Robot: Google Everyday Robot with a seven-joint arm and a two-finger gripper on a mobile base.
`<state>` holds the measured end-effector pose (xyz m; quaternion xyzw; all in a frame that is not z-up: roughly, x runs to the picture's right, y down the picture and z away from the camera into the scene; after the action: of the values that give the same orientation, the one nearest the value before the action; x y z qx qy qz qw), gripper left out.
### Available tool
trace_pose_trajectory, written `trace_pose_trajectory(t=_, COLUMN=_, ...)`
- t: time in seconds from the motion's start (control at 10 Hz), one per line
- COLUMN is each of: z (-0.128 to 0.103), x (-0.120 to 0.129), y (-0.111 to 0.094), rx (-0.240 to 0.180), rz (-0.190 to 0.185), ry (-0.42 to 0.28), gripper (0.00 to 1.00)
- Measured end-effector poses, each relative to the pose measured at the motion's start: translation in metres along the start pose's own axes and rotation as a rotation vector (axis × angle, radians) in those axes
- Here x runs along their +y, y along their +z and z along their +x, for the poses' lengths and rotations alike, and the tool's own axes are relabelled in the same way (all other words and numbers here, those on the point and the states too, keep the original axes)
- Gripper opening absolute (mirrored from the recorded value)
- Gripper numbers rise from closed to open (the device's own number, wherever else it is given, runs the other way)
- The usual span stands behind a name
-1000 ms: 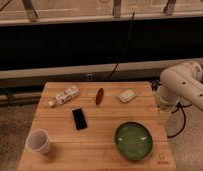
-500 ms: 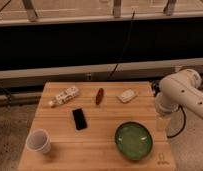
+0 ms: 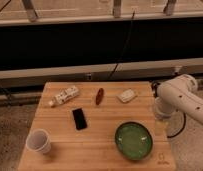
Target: Push the ceramic bowl across the table
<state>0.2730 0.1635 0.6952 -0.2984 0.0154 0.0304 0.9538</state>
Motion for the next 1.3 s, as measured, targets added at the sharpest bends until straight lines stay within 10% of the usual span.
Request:
trace_pose_trajectory(t=0.9, z=-0.006, x=0.009, y=0.009, rx=-0.009, rz=-0.003, ry=0.015, gripper=0.78)
trace_pose_trajectory(t=1.3, z=-0.004, x=0.013, y=0.013, rx=-0.013, rz=-0.005, ry=0.032, gripper=0.50)
